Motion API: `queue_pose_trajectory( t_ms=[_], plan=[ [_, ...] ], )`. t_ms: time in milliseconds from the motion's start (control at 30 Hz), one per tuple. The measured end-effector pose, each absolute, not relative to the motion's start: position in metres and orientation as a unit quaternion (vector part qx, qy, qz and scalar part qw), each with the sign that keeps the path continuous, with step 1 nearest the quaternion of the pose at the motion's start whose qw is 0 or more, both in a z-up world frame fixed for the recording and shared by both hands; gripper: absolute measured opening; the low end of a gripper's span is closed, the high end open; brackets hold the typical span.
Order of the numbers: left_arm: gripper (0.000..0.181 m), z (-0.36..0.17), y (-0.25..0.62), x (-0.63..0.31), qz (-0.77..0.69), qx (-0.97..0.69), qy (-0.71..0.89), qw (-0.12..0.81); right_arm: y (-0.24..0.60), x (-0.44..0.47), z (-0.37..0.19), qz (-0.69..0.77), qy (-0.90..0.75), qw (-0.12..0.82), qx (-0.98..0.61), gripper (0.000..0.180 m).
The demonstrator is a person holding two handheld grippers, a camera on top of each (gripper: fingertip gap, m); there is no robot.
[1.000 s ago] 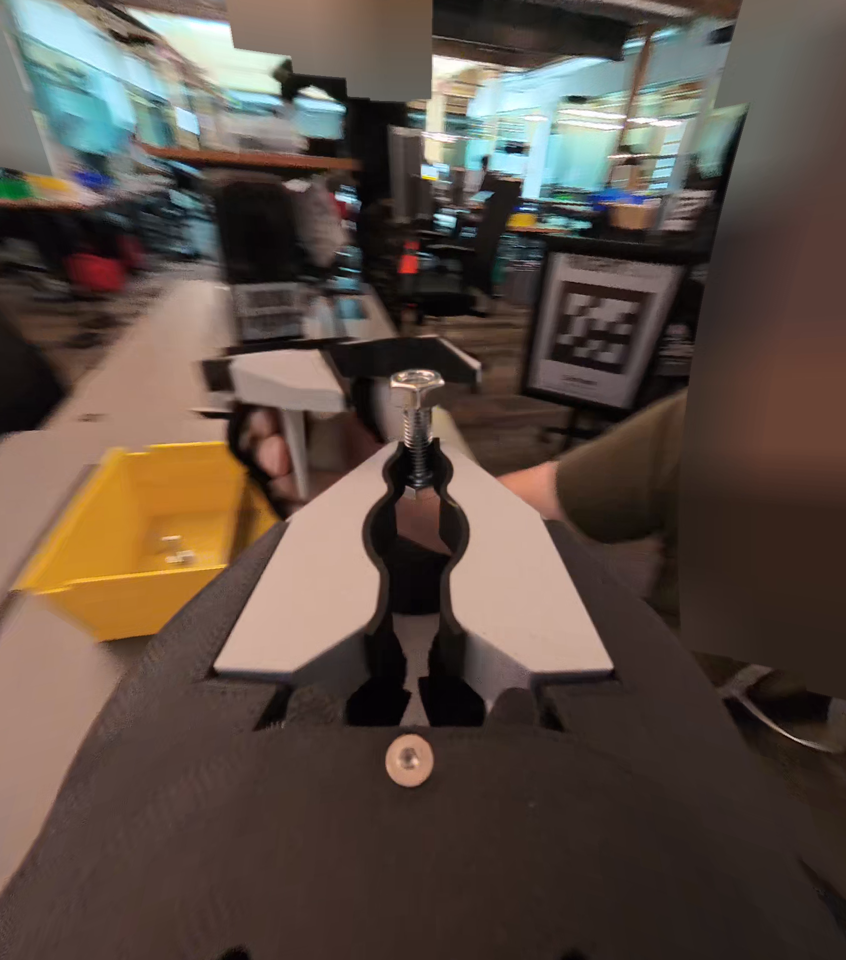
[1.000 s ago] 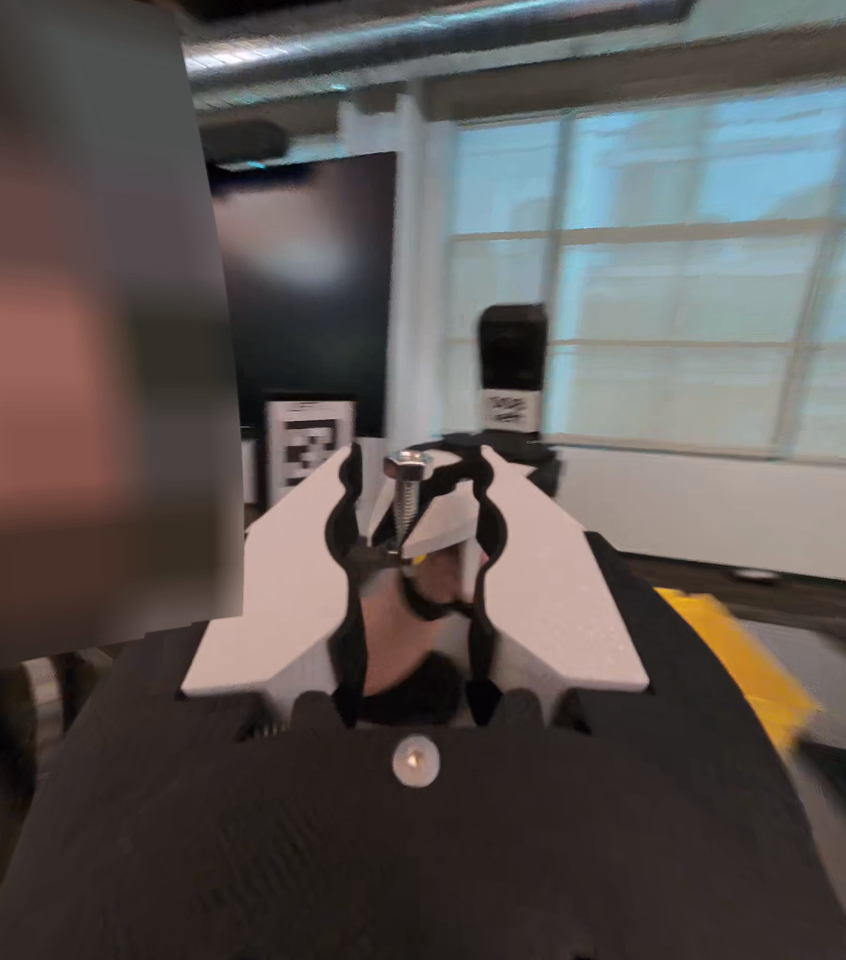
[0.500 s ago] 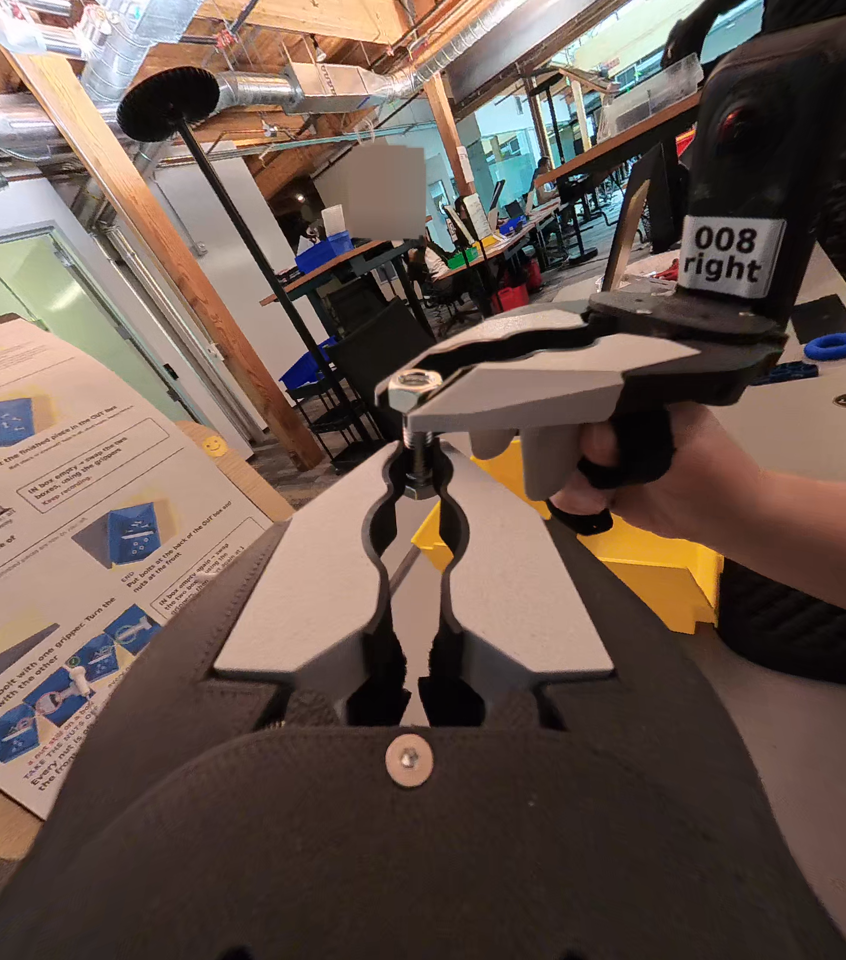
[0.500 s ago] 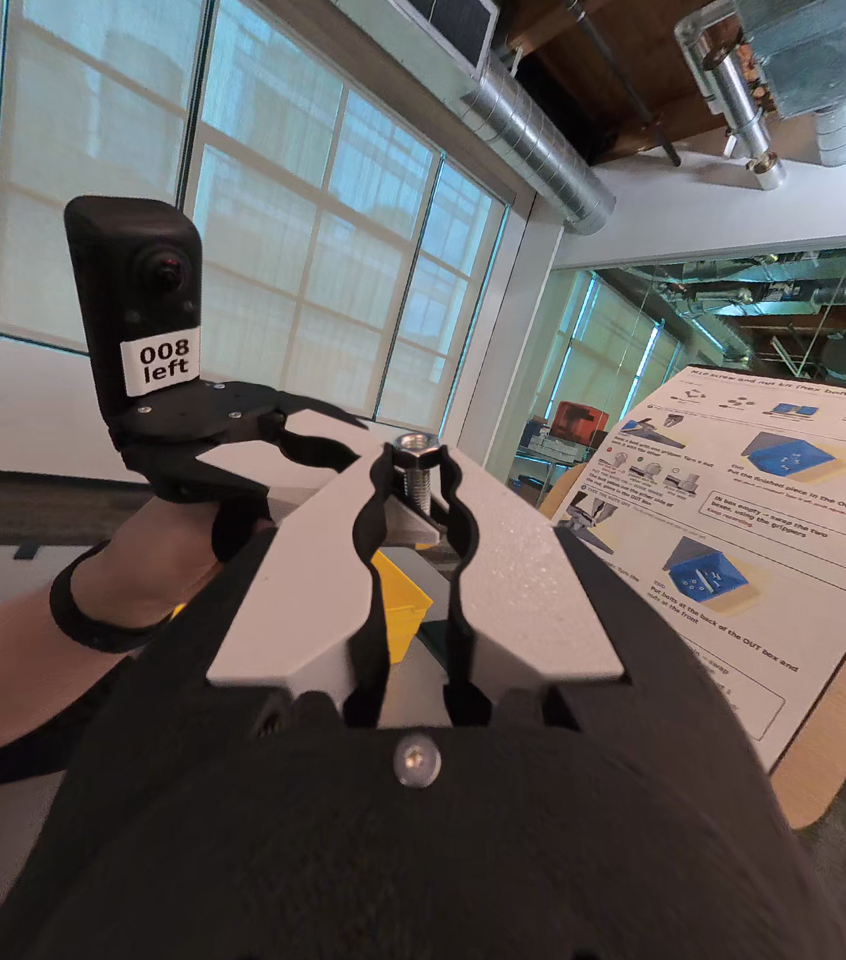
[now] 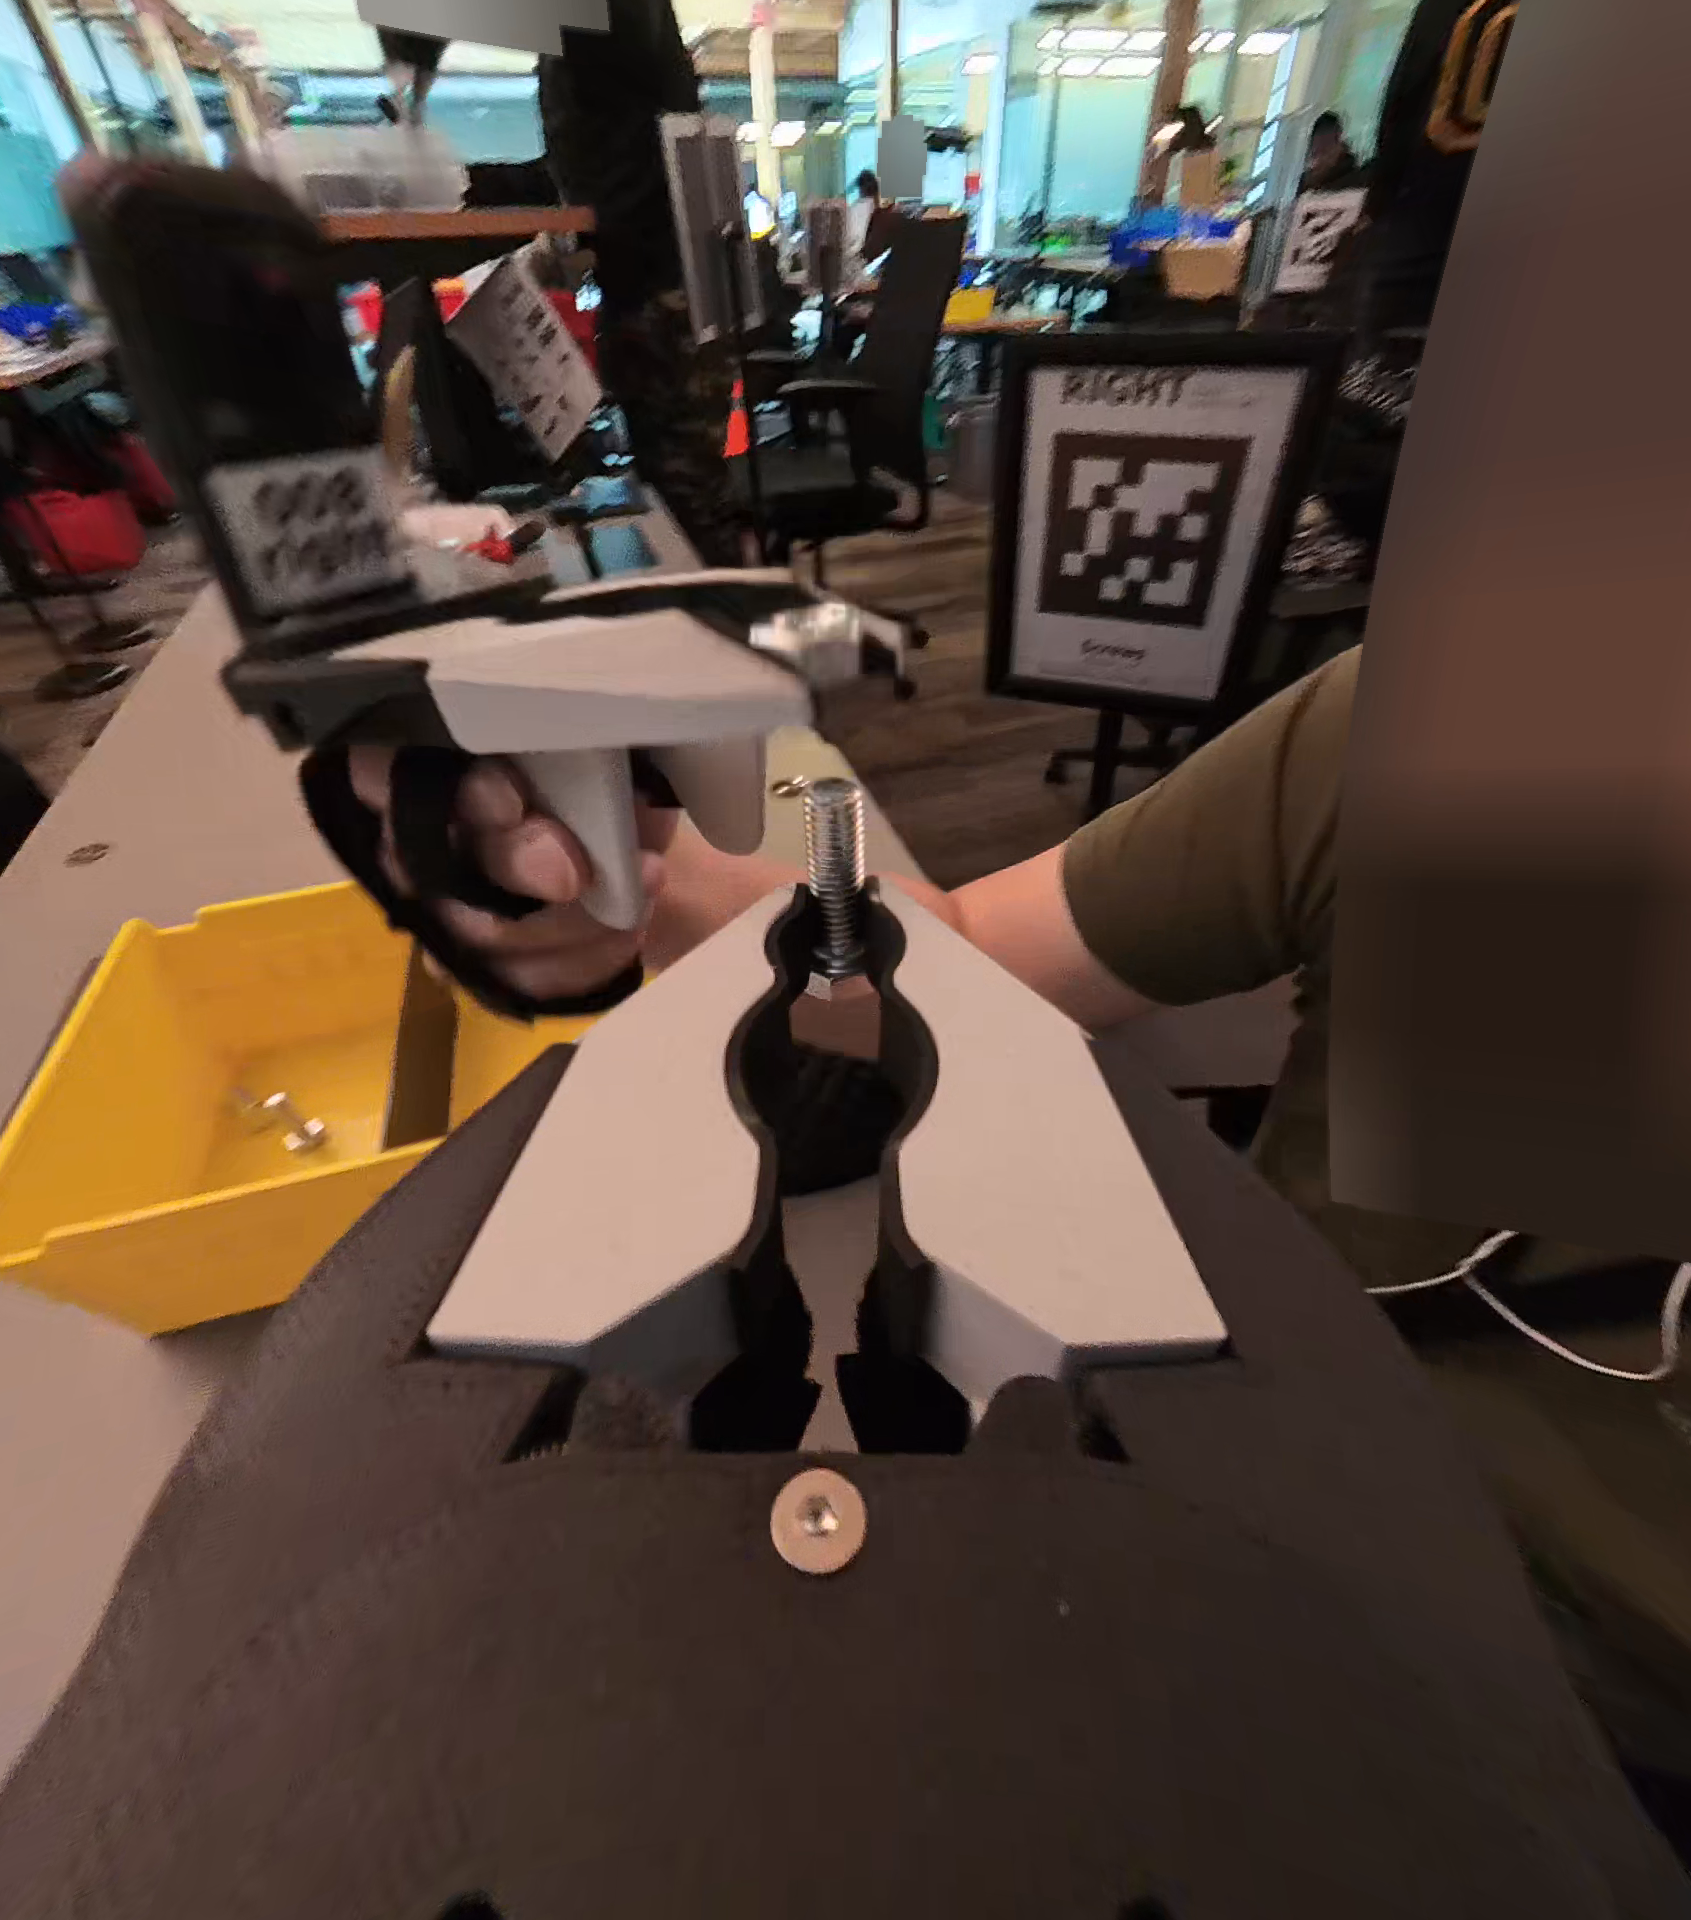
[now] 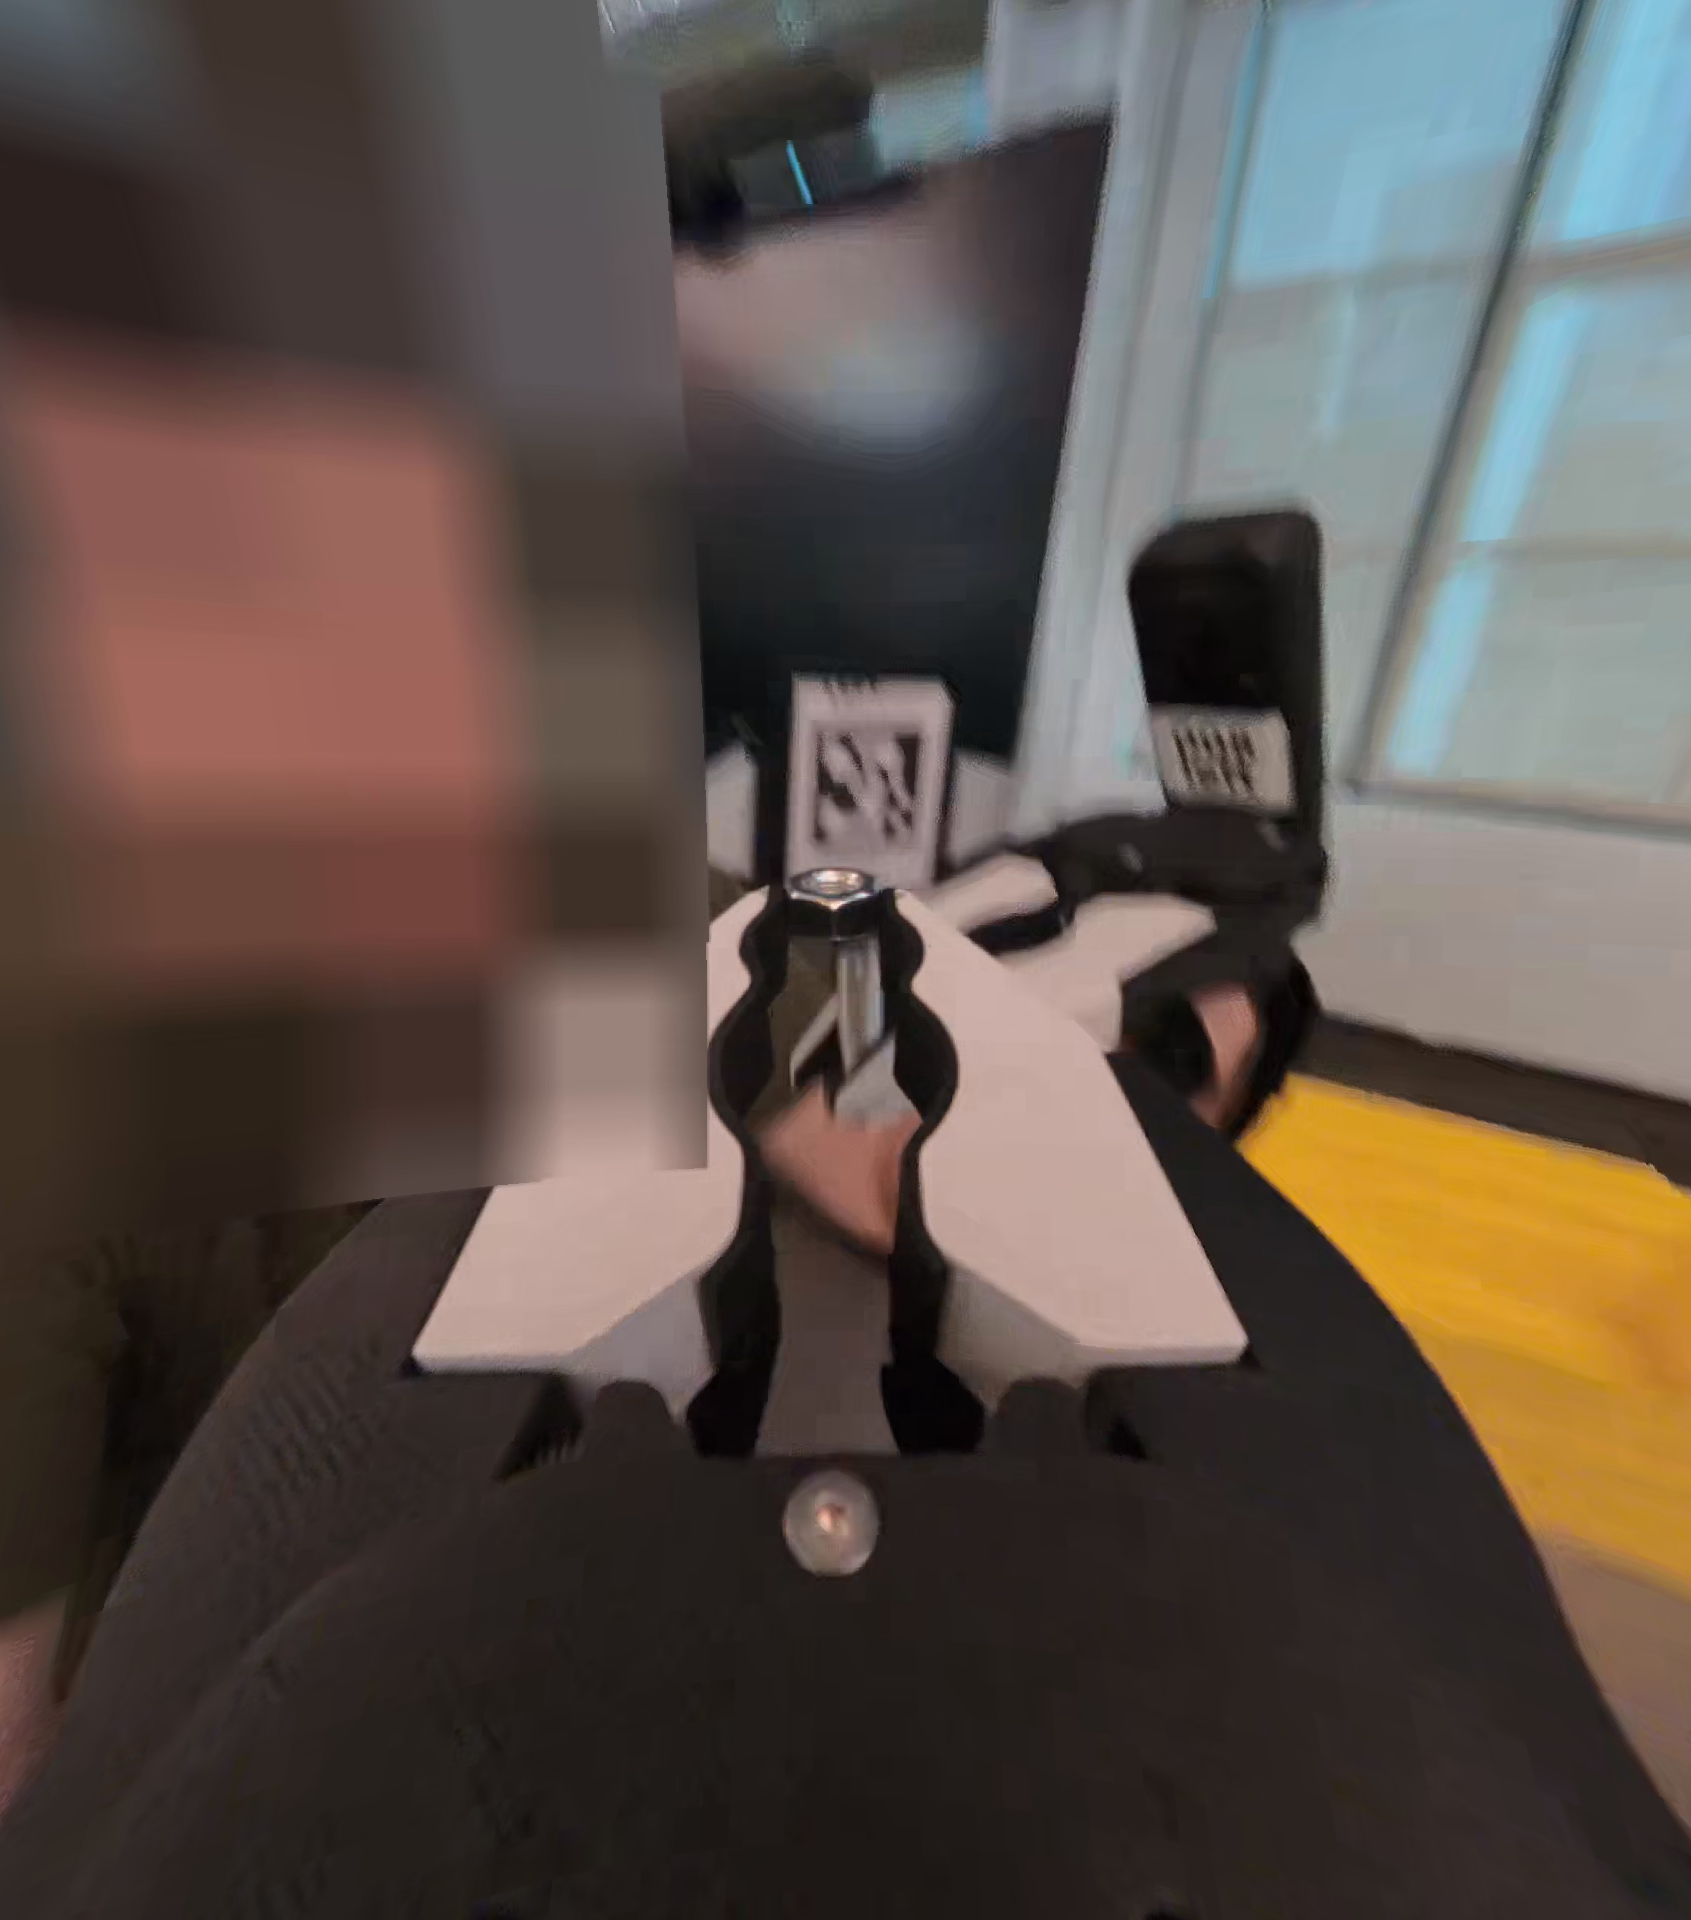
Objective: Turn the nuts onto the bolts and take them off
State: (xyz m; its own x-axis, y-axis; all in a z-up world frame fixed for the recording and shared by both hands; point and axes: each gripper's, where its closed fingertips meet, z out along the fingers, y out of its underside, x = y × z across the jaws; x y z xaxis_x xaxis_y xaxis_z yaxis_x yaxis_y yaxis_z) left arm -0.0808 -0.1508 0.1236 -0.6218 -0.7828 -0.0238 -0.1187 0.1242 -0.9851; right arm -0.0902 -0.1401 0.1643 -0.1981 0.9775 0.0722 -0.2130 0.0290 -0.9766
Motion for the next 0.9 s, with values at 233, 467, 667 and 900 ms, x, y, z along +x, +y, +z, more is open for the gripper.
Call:
queue_pose_trajectory(
  t_ms=[233, 467, 667, 900],
  plan=[
    [0.007, 0.131, -0.135, -0.088, -0.563, -0.342, 0.682, 0.318, -0.073, 0.074, -0.007, 0.116, -0.479, 0.39, -0.778, 0.016],
    [0.007, 0.129, -0.123, -0.085, -0.572, -0.362, 0.668, 0.308, -0.091, 0.106, -0.083, 0.246, -0.366, 0.205, -0.874, 0.017],
    [0.007, 0.114, -0.12, -0.074, -0.546, -0.38, 0.682, 0.303, -0.08, 0.097, -0.062, 0.257, -0.367, 0.255, -0.857, 0.04],
    [0.008, 0.092, -0.109, -0.056, -0.514, -0.418, 0.685, 0.303, -0.081, -0.007, 0.083, 0.295, -0.517, 0.542, -0.593, 0.041]
  ],
)
